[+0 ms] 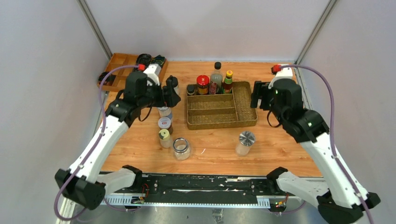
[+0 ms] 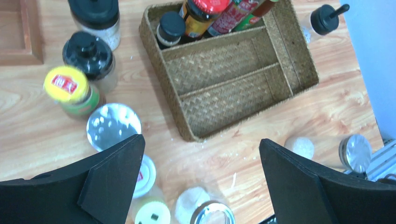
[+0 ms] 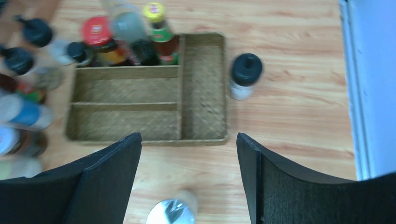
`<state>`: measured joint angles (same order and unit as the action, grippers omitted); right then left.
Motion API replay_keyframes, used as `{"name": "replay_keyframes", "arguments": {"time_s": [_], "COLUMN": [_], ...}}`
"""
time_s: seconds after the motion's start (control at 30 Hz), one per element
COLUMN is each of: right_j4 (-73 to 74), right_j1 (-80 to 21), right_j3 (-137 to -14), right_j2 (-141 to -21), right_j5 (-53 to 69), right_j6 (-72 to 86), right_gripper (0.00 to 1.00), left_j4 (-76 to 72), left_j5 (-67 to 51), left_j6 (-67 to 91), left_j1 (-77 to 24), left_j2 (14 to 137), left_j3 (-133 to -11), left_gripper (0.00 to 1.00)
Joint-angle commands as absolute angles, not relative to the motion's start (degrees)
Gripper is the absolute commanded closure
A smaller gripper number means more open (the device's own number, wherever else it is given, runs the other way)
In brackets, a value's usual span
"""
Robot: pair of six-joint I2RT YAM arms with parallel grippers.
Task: Organize the condiment bottles
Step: Pick up the bottle from the center of the board.
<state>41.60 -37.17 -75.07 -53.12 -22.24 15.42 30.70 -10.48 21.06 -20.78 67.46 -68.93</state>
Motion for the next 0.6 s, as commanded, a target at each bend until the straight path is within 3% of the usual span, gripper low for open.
{"name": "replay_keyframes", "arguments": {"time_s": [0.0, 0.23, 0.57], "right_j4": [39.41, 32.85, 25.84], "right_j1": [-22.53, -8.29, -1.58], "right_j3": [-74.38, -66.51, -62.38], "right_j2": [-59.61, -65.89, -72.70], "right_j5": [-12.04, -6.09, 2.68], "right_j6": [12.15, 13.13, 10.36], "right_gripper": [0.20, 0.18, 0.14], "left_j4": [33.56, 40.32, 41.48], "left_j5": [-11.37, -9.80, -10.39], "left_j6": [20.83, 19.34, 18.74], "left_j1": [-21.27, -21.27, -21.27], "left_j2": [58.71, 52.00, 51.70], "left_j3": [-64.06, -63.83, -63.06], "left_gripper": [0.00, 0.00, 0.00]}}
